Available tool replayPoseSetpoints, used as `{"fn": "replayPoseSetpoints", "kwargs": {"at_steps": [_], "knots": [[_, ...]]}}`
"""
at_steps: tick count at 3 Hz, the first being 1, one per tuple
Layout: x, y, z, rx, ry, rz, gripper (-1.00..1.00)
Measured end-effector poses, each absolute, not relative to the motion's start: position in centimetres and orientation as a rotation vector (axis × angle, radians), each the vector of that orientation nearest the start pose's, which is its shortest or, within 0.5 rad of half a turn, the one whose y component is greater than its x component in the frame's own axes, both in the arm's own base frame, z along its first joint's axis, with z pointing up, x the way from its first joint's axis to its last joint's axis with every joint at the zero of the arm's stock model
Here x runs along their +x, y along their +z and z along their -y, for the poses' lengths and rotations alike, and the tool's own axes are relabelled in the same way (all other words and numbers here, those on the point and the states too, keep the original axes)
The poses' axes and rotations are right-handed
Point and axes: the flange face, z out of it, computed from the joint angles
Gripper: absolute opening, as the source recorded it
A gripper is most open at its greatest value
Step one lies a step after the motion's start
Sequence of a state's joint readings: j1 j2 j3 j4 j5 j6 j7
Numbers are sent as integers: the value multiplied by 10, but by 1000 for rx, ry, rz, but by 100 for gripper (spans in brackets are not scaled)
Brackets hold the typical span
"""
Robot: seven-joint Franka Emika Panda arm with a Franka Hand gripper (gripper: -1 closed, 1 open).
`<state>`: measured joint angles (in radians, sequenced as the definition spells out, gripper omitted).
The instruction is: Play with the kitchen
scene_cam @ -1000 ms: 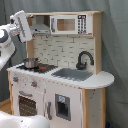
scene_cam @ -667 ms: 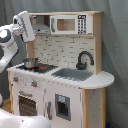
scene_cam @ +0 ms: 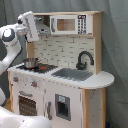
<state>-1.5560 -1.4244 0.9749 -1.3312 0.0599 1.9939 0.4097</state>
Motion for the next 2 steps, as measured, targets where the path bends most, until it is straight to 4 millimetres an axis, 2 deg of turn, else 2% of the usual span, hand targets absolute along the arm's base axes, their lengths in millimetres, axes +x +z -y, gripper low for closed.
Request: {"fn": "replayPoseSetpoints", "kwargs": {"at_steps": [1,2], "knots": [[470,716,-409,1495,1307,312,-100],[499,714,-383,1545,1212,276,-100]]}}
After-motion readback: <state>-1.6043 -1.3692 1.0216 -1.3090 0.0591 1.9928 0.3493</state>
